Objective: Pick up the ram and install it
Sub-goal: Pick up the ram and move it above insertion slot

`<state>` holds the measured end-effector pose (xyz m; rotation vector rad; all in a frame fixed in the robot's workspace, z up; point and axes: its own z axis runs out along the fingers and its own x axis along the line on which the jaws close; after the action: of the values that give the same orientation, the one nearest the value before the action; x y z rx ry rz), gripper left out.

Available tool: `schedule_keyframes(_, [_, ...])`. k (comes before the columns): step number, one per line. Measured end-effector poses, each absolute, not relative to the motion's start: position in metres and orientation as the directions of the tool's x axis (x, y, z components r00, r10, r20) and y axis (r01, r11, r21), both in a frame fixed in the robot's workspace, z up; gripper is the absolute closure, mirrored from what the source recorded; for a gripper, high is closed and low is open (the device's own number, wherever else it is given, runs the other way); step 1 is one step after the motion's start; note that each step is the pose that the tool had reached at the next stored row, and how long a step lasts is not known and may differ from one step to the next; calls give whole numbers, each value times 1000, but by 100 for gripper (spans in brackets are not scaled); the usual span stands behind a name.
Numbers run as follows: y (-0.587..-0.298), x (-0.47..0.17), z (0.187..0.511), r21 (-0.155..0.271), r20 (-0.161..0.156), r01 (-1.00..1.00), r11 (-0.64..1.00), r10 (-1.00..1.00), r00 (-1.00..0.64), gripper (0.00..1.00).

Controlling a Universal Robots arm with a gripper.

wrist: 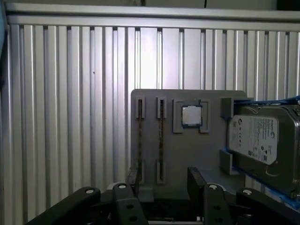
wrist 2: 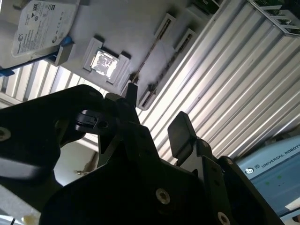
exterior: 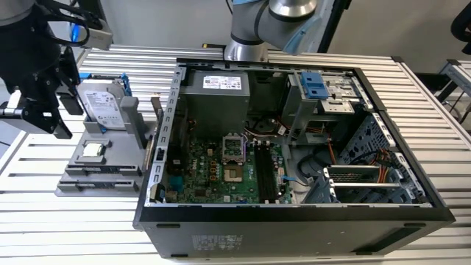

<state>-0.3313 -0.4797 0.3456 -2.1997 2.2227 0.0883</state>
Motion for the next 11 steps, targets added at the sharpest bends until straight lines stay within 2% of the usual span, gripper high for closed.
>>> schedule_keyframes(11, [-480, -331, 327, 31, -49, -999, 9, -999, -10, 0])
